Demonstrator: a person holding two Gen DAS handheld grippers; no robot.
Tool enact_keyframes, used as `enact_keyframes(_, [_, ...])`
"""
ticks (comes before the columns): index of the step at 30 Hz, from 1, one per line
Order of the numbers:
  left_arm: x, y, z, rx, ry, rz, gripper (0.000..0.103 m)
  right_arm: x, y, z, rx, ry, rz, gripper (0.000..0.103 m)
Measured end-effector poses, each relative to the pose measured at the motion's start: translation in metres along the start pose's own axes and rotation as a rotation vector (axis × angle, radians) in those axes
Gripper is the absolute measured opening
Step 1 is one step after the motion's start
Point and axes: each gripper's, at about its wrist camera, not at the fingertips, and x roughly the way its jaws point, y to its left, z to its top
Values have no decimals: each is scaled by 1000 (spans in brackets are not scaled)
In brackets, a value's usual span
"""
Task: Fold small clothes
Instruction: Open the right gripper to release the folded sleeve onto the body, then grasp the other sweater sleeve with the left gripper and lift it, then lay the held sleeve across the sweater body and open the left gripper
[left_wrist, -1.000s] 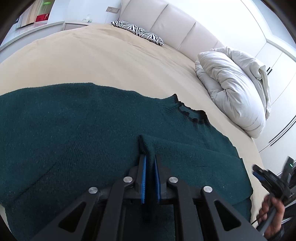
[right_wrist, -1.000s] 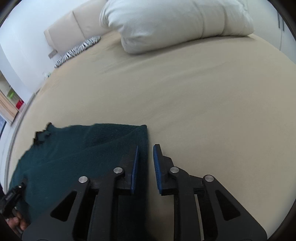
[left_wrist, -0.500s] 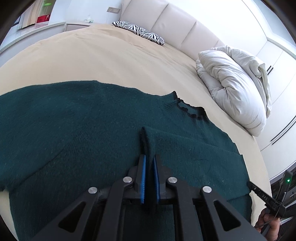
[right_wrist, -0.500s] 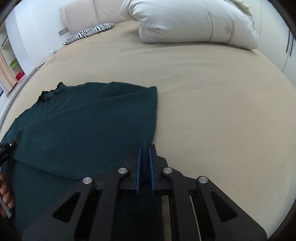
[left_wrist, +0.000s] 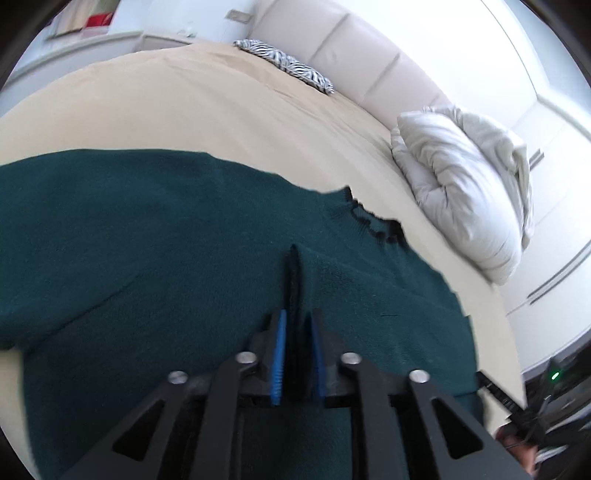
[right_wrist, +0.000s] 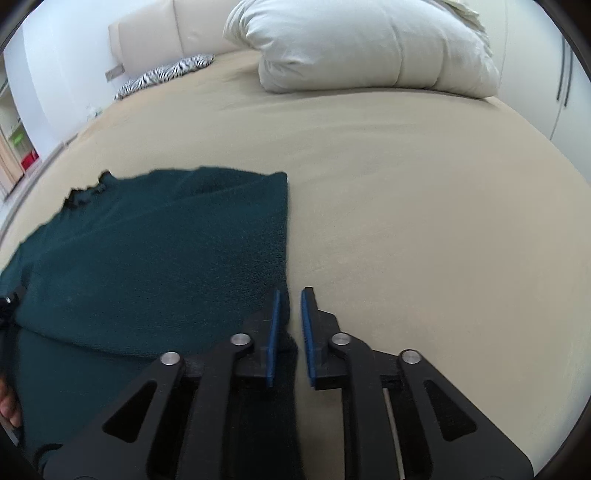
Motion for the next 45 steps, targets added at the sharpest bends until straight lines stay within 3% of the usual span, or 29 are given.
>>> enact_keyframes(1, [-13,0,0,-5,-18,4,46,-4,-4,-3,24,-4,-11,51])
enact_keyframes(2, [-35,1,0,5,-62,6,64,-13,-9,-6,61,-28,13,54])
enact_keyframes(4, [-71,7,-3,18,-135,14,79,-31,-6,-9,94,-70,57,55])
enact_keyframes(5, [-92,16,-6,14,-171,25,82,-42,-2,-13,89,-89,69,55])
enact_keyframes(7, [-131,46,-12,-40,-222,41,82,-61,8,-22,73,-111,122,55])
enact_keyframes(10, [-179,116,-22,-227,-268,85,82,-81,34,-34,44,-115,221,55])
enact_keyframes(12, [-213,178,-34,-427,-311,102,82,-94,50,-45,32,-107,287,55])
enact_keyframes(16, [-257,259,-61,-732,-410,54,82,-106,79,-66,51,-57,401,55])
enact_keyframes(20, [-274,300,-75,-885,-466,-51,80,-108,103,-82,67,-7,444,55])
enact_keyframes(24, [-270,317,-68,-941,-518,-72,79,-114,120,-91,66,13,462,55])
enact_keyframes(27, [-261,336,-58,-1016,-555,-70,61,-120,127,-93,55,6,463,55])
enact_keyframes(29, [-252,347,-52,-1067,-552,-74,36,-126,127,-94,48,1,461,55])
enact_keyframes(30, [-249,350,-48,-1077,-538,-70,30,-129,126,-95,48,-2,462,55])
enact_keyframes(32, [-246,341,-34,-1035,-521,-29,19,-133,119,-97,55,-10,459,55])
enact_keyframes(34, [-252,320,-19,-929,-520,37,9,-133,112,-100,71,-9,460,55])
enact_keyframes(38, [-252,248,24,-627,-483,146,9,-128,96,-108,102,8,456,55])
enact_keyframes(42, [-218,131,57,-210,-395,239,9,-119,84,-114,136,16,462,55])
enact_keyframes(45, [-172,40,50,103,-317,285,9,-117,72,-117,161,12,462,55])
